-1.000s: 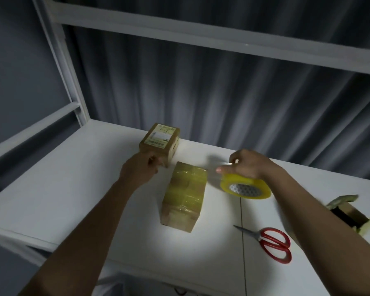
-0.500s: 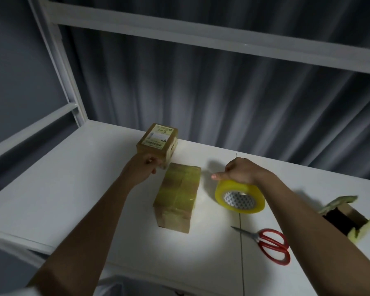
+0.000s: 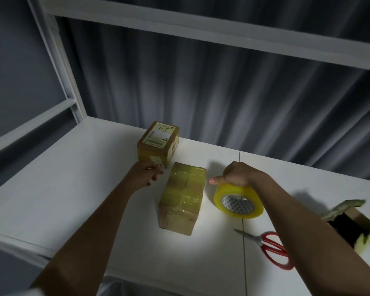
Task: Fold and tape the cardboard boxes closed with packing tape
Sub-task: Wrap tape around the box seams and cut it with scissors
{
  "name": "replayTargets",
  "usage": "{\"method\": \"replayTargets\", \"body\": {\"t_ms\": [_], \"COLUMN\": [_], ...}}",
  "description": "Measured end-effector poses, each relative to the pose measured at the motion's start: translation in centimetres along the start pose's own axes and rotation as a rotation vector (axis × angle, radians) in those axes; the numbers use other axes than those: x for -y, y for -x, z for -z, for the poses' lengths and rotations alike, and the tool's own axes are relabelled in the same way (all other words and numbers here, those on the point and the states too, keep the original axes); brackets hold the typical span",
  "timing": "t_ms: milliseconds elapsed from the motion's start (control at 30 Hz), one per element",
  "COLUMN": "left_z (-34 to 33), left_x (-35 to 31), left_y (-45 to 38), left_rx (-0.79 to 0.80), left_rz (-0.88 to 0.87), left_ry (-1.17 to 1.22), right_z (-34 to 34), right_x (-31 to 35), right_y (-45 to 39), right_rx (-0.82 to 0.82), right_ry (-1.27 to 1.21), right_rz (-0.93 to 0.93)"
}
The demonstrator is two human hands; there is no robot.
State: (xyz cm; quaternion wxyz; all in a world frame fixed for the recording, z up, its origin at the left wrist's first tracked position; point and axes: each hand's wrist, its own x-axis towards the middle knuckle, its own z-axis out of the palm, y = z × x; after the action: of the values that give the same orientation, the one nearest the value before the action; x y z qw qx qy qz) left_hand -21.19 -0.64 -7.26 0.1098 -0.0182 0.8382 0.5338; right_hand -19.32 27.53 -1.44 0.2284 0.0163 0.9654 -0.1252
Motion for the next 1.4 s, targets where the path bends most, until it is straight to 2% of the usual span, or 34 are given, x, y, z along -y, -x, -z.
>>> {"method": "replayTargets", "body": {"t_ms": [267,333,400,467,500,567,600,633,733,867,900,933,1000,1033,1067,1167,1267,1400], "left_z": [-2.7,-3.0,-2.6,-1.7,-1.3,-1.4,-1.8,-2.6,-5.3,-4.2,-3.8,-3.7,-4.3,-5.0,-5.6,-7.3,-7.7,-5.9], "left_x": [1.6,2.0,2.1,2.2,1.9,0.0,-1.2,-2.1,-2.4,-1.7,-1.9,-2.2,-3.5,-4.2,-5.0,-5.9,-5.0,-4.1], "left_y": [0.3,0.3,0.2,0.3,0.4,1.5,2.0,2.3,3.2,3.1,3.0,3.0,3.7,4.3,4.9,5.9,5.7,5.4], "left_rx": [0.098,0.119,0.137,0.057,-0.044,-0.209,-0.193,-0.114,0.183,0.283,0.286,0.259,0.101,0.066,0.096,0.245,0.181,0.127], "left_rz": [0.122,0.1,0.077,0.006,-0.066,-0.24,-0.29,-0.306,-0.18,0.01,0.031,0.017,-0.118,-0.181,-0.182,-0.011,-0.008,-0.012], "left_ry": [0.218,0.182,0.027,-0.265,-0.384,-0.361,-0.281,-0.205,-0.177,0.011,-0.058,-0.25,-0.706,-0.817,-0.835,-0.863,-0.919,-0.825], "right_z": [-0.6,-0.8,-0.8,-0.8,-0.8,-0.9,-1.0,-1.0,-1.5,-1.9,-1.8,-1.7,-1.4,-1.2,-1.2,-1.0,-1.7,-3.6], "right_x": [0.7,0.7,0.7,0.6,0.5,0.4,0.4,0.3,0.1,0.8,1.1,1.3,1.8,2.0,2.3,3.1,2.2,-1.0], "right_y": [-1.1,-1.0,-0.9,-0.7,-0.6,-0.4,-0.4,-0.4,-0.5,-0.6,-0.6,-0.6,-0.3,-0.1,0.0,0.2,0.2,1.3], "right_rx": [-0.006,-0.02,-0.029,-0.036,-0.039,-0.048,-0.052,-0.055,-0.063,-0.077,-0.077,-0.08,-0.078,-0.081,-0.087,-0.112,-0.111,-0.131], "right_ry": [0.035,0.039,0.059,0.074,0.082,0.098,0.095,0.084,0.045,0.04,0.04,0.043,0.073,0.104,0.132,0.135,0.011,-0.549], "right_rz": [0.019,0.019,0.024,0.03,0.032,0.032,0.031,0.03,0.034,0.046,0.051,0.053,0.052,0.054,0.054,0.045,0.053,0.163]}}
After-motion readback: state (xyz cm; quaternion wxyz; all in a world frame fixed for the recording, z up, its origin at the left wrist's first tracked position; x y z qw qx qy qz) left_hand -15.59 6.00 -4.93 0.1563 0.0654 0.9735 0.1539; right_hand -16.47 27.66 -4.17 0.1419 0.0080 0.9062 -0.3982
